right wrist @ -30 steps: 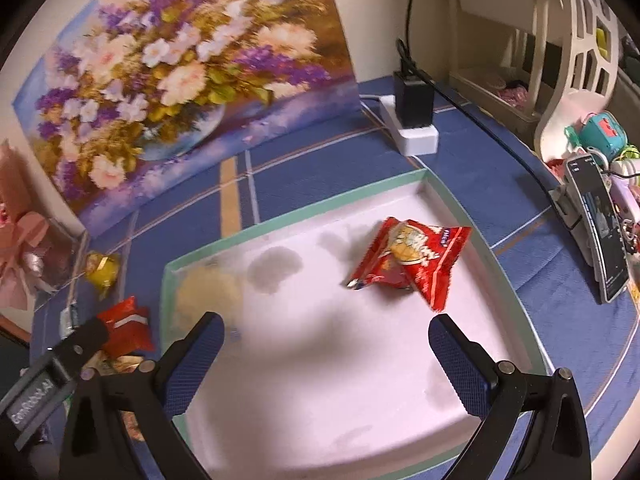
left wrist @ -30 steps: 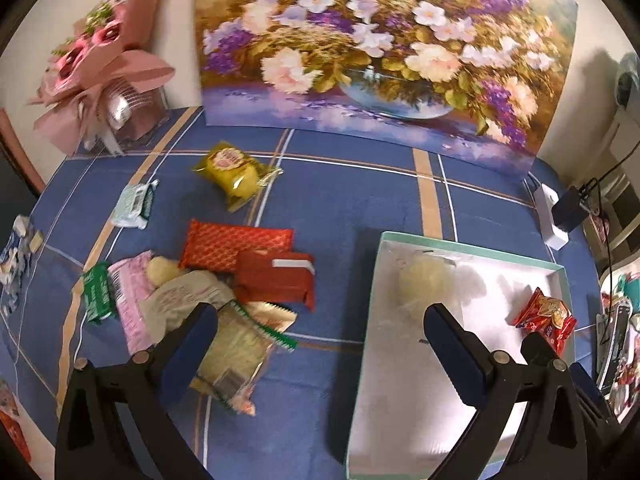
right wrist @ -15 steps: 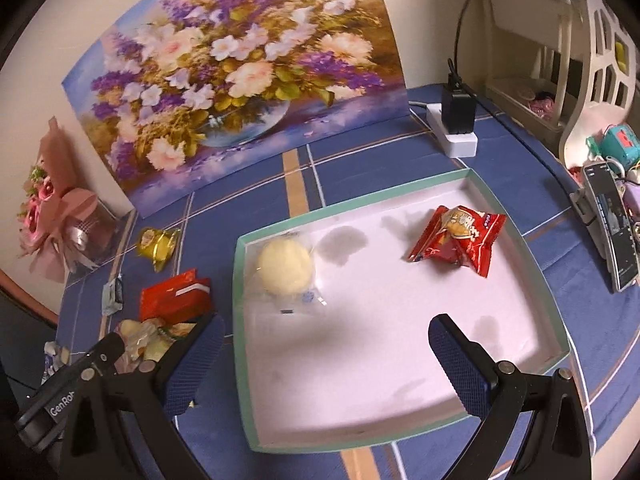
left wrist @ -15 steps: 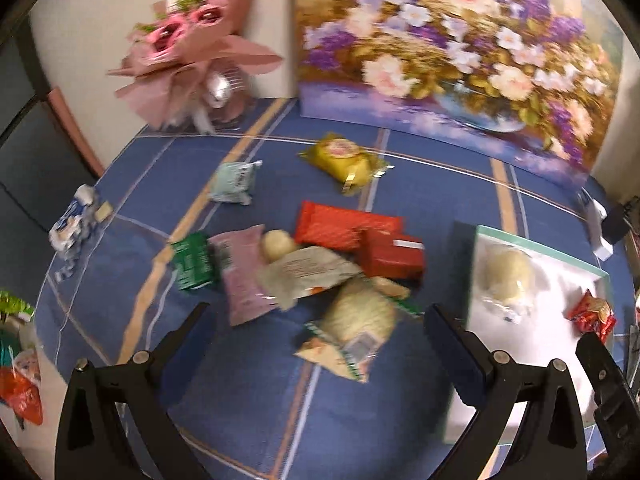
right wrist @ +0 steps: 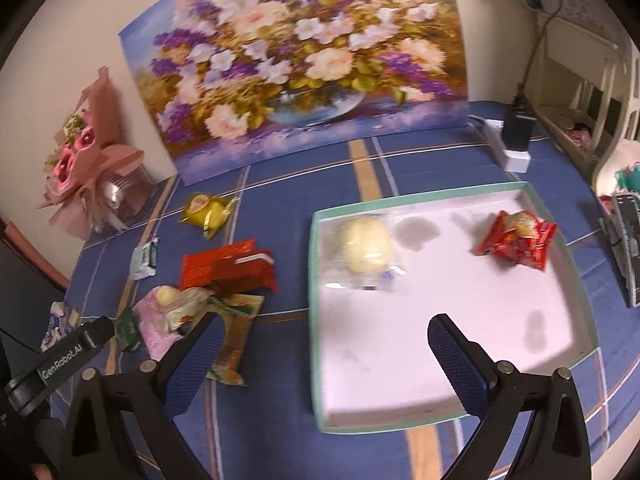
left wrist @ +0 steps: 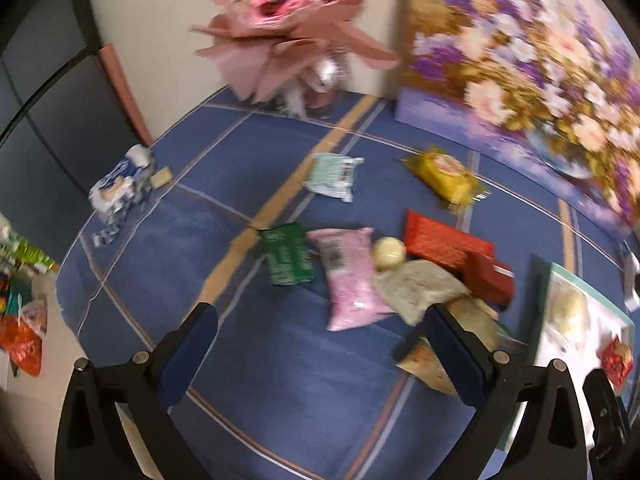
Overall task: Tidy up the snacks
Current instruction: 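Withdraw both open grippers from the tray back toward the snack pile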
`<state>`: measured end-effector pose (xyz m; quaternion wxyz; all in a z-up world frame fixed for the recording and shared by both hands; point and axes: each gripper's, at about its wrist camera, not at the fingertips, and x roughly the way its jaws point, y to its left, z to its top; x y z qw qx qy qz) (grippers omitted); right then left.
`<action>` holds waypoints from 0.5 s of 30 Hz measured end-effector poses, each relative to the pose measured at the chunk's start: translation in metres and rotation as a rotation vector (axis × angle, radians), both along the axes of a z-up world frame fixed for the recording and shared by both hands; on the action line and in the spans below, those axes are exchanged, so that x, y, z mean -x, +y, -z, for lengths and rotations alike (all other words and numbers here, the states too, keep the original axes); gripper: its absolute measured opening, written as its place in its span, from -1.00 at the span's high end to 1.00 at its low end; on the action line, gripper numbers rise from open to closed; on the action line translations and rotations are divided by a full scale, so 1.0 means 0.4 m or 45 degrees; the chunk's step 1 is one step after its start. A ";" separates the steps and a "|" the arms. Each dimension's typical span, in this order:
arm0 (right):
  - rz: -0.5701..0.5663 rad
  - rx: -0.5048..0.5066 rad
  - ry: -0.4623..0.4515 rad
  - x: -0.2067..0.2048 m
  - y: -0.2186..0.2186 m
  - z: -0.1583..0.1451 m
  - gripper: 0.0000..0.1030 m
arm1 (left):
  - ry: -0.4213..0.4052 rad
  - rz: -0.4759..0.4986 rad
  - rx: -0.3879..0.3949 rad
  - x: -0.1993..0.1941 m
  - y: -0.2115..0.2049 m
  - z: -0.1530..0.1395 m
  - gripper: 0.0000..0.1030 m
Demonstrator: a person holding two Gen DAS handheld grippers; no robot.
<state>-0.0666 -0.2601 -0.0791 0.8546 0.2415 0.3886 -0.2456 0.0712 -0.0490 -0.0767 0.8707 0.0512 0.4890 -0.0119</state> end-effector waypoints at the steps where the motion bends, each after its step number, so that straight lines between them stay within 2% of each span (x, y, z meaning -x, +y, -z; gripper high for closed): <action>1: -0.007 -0.005 0.001 -0.008 0.008 0.002 -0.99 | 0.010 -0.026 0.007 -0.011 0.020 0.004 -0.99; 7: -0.054 -0.049 0.009 -0.065 0.053 0.020 -0.99 | 0.055 -0.135 0.063 -0.050 0.098 0.020 -0.99; 15: -0.109 -0.140 0.054 -0.136 0.093 0.072 -0.99 | 0.138 -0.170 0.094 -0.091 0.128 0.060 -0.99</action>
